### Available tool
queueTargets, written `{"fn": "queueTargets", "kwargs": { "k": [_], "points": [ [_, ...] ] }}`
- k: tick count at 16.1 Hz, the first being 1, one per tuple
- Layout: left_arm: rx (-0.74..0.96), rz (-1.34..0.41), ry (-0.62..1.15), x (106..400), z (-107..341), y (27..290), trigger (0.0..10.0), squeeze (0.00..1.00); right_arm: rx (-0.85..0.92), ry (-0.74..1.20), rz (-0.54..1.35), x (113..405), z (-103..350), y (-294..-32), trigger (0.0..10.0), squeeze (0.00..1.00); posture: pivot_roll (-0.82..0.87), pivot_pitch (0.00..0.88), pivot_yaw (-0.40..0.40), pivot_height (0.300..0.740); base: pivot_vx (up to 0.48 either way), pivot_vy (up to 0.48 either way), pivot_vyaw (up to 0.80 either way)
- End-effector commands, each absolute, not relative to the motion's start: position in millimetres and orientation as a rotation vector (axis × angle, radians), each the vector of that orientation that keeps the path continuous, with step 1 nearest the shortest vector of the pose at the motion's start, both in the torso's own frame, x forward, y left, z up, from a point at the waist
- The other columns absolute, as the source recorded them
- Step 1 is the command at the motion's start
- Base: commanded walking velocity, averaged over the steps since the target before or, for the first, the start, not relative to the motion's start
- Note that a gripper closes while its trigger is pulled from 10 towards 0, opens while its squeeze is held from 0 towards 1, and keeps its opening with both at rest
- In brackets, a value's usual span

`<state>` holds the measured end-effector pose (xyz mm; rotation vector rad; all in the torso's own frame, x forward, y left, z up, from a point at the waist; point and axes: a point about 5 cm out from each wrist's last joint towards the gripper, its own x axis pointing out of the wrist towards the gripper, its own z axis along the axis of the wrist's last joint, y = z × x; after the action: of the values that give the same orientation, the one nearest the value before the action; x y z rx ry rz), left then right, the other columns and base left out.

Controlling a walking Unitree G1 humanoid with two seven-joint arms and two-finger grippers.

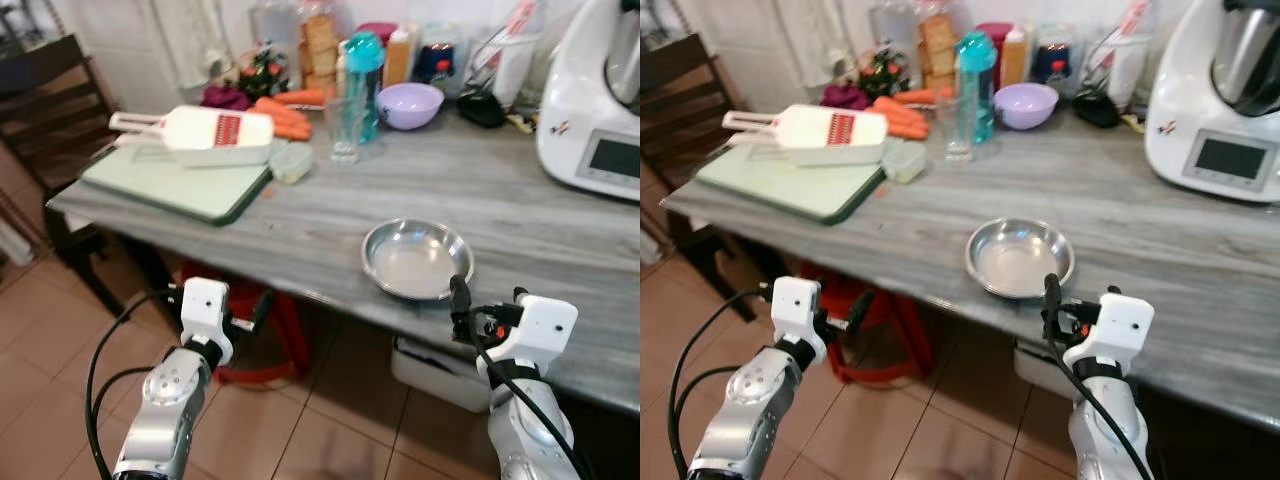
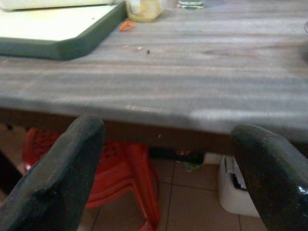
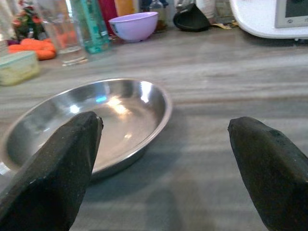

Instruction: Setting the table

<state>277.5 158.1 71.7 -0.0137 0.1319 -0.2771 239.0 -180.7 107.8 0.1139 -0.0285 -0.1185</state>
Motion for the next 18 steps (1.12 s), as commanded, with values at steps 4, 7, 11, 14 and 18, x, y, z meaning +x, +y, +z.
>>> {"fn": "queueTargets", "kwargs": {
  "k": [4,7,11,14,18],
  "points": [
    [-0.001,-0.257,0.133,277.2,73.0,162.0,10.0,0.0,0.04,-0.054,-0.115,241.0,108.3,-180.2,10.0,0.0,-0.05,0.0,0.076,0.74,-0.28,0.0,0.0],
    [0.001,-0.267,0.14,274.9,70.8,159.2,10.0,0.0,0.094,-0.011,-0.085,240.4,106.2,-175.1,10.0,0.0,-0.05,0.0,0.075,0.74,-0.285,0.0,0.0],
    [-0.002,-0.265,0.142,275.1,70.4,159.5,10.0,0.0,0.07,-0.02,-0.094,240.7,105.6,-175.6,10.0,0.0,-0.05,0.0,0.075,0.74,-0.285,0.0,0.0],
    [0.003,-0.269,0.149,273.6,68.0,159.0,10.0,0.0,0.074,-0.014,-0.094,242.5,106.2,-177.3,10.0,0.0,-0.05,0.0,0.075,0.74,-0.285,0.0,0.0],
    [0.001,-0.278,0.153,272.2,66.6,158.6,10.0,0.0,0.065,-0.009,-0.109,240.7,105.1,-178.3,10.0,0.0,-0.05,0.0,0.074,0.74,-0.287,0.0,0.0]
  ]
}}
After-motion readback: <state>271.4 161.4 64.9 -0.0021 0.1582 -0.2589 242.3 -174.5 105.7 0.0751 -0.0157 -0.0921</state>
